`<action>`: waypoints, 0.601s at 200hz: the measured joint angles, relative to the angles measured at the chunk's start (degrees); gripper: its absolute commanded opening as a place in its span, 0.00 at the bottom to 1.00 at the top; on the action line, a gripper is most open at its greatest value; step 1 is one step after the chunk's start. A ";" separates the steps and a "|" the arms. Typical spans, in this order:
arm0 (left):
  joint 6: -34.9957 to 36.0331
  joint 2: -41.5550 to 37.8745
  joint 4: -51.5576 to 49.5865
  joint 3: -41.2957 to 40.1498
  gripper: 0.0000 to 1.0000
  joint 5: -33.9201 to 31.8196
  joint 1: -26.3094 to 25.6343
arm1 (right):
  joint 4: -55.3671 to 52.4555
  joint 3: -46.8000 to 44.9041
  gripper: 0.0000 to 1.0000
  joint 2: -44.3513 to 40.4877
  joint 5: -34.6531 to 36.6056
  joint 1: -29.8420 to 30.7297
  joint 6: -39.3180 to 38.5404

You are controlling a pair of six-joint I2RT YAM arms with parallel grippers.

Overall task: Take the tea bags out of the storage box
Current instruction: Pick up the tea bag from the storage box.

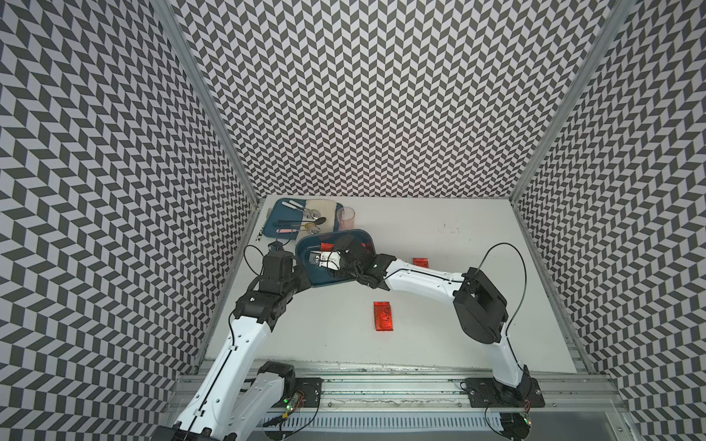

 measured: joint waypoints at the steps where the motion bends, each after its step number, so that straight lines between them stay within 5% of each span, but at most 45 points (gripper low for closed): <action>1: 0.00 0.00 0.02 0.00 0.00 0.00 0.00 | -0.02 0.02 0.37 0.00 0.00 0.00 0.02; 75: -0.20 -0.02 0.33 0.00 0.00 -0.11 -0.04 | -0.39 0.15 0.07 -0.02 0.42 0.02 0.90; 120: -0.26 -0.04 0.39 0.00 0.00 -0.13 -0.04 | -0.66 0.15 0.01 -0.81 0.39 0.00 3.34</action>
